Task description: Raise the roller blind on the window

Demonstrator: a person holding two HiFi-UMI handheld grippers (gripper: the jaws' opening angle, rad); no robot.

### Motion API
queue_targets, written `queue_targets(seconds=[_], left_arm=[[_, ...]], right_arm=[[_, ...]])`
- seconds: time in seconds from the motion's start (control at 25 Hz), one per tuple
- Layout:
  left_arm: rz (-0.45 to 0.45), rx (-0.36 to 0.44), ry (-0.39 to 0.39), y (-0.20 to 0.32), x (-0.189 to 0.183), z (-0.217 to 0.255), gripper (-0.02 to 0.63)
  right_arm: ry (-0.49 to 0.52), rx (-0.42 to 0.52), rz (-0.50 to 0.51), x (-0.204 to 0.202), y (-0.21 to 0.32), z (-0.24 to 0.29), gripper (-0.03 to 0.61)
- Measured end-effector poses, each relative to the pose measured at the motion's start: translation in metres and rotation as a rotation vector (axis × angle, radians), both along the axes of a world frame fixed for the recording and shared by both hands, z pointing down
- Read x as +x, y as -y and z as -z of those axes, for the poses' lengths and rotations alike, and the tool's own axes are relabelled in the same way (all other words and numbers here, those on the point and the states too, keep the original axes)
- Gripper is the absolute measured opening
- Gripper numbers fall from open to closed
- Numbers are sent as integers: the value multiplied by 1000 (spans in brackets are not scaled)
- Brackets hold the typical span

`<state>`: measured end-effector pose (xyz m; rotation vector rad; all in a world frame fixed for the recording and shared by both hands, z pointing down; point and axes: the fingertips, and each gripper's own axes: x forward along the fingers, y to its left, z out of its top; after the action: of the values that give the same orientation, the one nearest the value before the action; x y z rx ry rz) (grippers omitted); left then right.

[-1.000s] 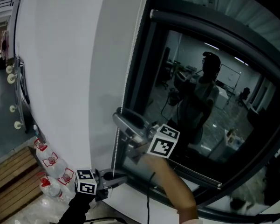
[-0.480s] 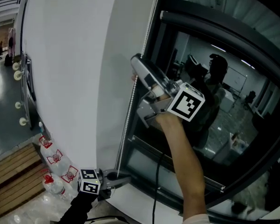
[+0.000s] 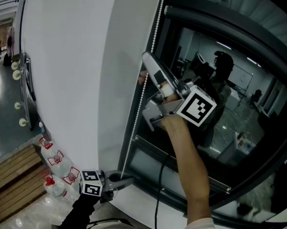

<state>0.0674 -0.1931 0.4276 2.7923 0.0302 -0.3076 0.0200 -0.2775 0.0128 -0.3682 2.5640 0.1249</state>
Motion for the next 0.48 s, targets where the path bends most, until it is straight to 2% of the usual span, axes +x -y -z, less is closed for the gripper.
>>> queue_targets(seconds=[0.48], left_arm=[[-26, 8, -11, 6, 8, 4, -2]], right_arm=[[-74, -64, -37, -5, -12, -95, 12]])
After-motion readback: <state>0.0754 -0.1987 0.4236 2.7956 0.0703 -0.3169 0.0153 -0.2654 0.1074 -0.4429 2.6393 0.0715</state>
